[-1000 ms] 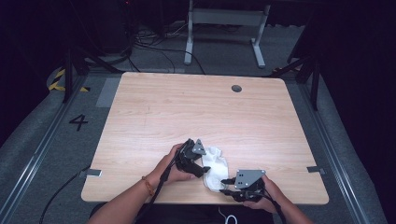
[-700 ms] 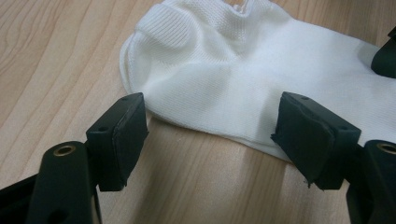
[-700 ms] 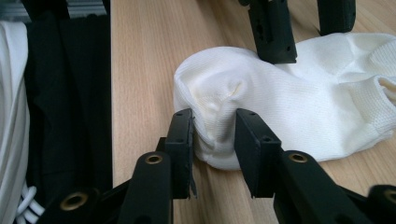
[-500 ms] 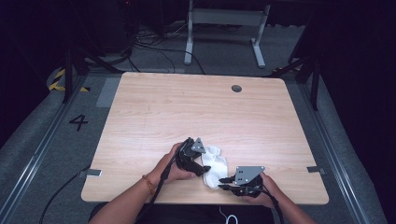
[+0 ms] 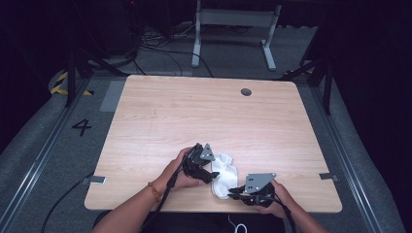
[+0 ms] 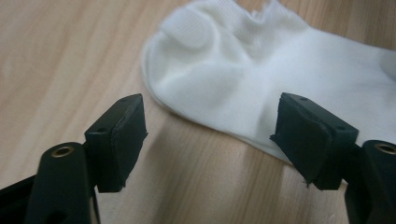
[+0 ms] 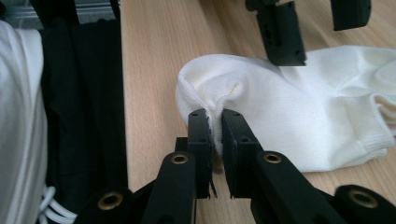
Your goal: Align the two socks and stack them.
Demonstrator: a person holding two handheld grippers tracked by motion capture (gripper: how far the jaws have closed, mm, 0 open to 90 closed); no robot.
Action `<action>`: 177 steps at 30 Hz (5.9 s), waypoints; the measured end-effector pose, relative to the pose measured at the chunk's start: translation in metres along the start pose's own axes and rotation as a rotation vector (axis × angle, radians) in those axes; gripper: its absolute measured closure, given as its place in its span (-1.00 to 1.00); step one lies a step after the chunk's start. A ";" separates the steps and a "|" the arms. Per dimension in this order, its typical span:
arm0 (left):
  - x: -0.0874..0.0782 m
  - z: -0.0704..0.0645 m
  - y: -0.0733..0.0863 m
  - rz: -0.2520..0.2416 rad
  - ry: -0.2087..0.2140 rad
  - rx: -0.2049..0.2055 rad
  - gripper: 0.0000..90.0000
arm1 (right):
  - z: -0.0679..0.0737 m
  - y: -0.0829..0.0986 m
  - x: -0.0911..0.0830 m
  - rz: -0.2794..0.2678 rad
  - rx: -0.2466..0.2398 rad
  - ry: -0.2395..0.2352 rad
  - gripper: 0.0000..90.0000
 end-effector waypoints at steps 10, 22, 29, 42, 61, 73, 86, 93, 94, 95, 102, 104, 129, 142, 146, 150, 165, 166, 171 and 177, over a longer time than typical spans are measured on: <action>0.009 -0.004 0.002 0.043 -0.003 0.043 -0.39 | 0.011 -0.013 -0.007 -0.042 -0.004 -0.001 0.84; 0.011 -0.002 0.004 0.027 0.035 0.027 -0.37 | 0.000 -0.022 -0.013 -0.133 0.040 0.034 0.85; 0.012 -0.014 0.002 0.022 0.073 0.056 -0.37 | 0.001 -0.020 -0.021 -0.149 0.051 0.043 0.85; -0.001 -0.004 -0.001 -0.017 0.016 0.053 -0.38 | -0.001 -0.016 -0.031 -0.170 0.086 0.060 0.86; 0.009 -0.005 0.005 0.022 0.061 0.082 -0.44 | -0.023 -0.026 -0.028 -0.186 0.156 0.138 0.88; 0.000 0.004 0.006 0.018 0.024 0.074 -0.36 | -0.044 -0.023 -0.016 -0.142 0.241 0.176 0.90; 0.007 0.005 0.007 0.033 0.057 0.068 -0.34 | -0.062 -0.024 -0.005 -0.098 0.291 0.191 0.90; 0.000 0.007 0.008 0.050 0.033 0.087 -0.35 | -0.070 -0.023 0.008 -0.042 0.320 0.175 0.89; -0.002 0.009 0.009 0.051 0.032 0.082 -0.34 | -0.070 -0.023 0.008 -0.037 0.325 0.178 0.89; -0.003 0.011 0.010 0.049 0.034 0.076 -0.33 | -0.071 -0.023 0.009 -0.035 0.328 0.177 0.89; 0.000 0.010 0.014 0.067 0.038 0.048 -0.28 | -0.068 -0.025 0.004 -0.057 0.293 0.207 0.66; 0.001 0.011 0.015 0.067 0.044 0.038 -0.28 | -0.066 -0.028 -0.003 -0.080 0.264 0.208 0.63; 0.002 0.012 0.015 0.062 0.051 0.034 -0.29 | -0.053 -0.030 0.015 0.018 0.038 0.144 0.80; 0.001 0.010 0.013 0.073 0.037 0.049 -0.30 | -0.053 -0.032 0.012 0.012 0.021 0.145 0.55; 0.003 0.005 0.010 0.049 0.043 0.028 -0.26 | -0.056 -0.030 0.017 0.015 0.024 0.137 0.54; 0.007 0.002 0.008 0.051 0.050 0.033 -0.27 | -0.061 -0.028 0.019 0.027 0.031 0.151 0.61; 0.010 0.003 0.005 0.064 0.067 0.031 -0.29 | -0.057 -0.032 -0.003 -0.027 0.022 0.212 0.96; 0.010 0.003 0.005 0.069 0.067 0.033 -0.29 | -0.057 -0.035 -0.008 -0.044 0.032 0.214 0.96; 0.010 0.003 0.005 0.064 0.073 0.035 -0.28 | -0.061 -0.040 -0.011 -0.057 0.042 0.260 0.95; 0.010 0.004 0.005 0.067 0.078 0.042 -0.28 | -0.075 -0.042 0.003 -0.012 0.065 0.285 0.95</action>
Point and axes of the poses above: each handheld gripper's, and its own axes: x roughly forward along the jaws, y roughly out of its underside, z roughly to its left, the point moved 2 cm from there along x, roughly forward along the jaws, and after that the axes turned 8 degrees about -y, right-handed, at the moved point
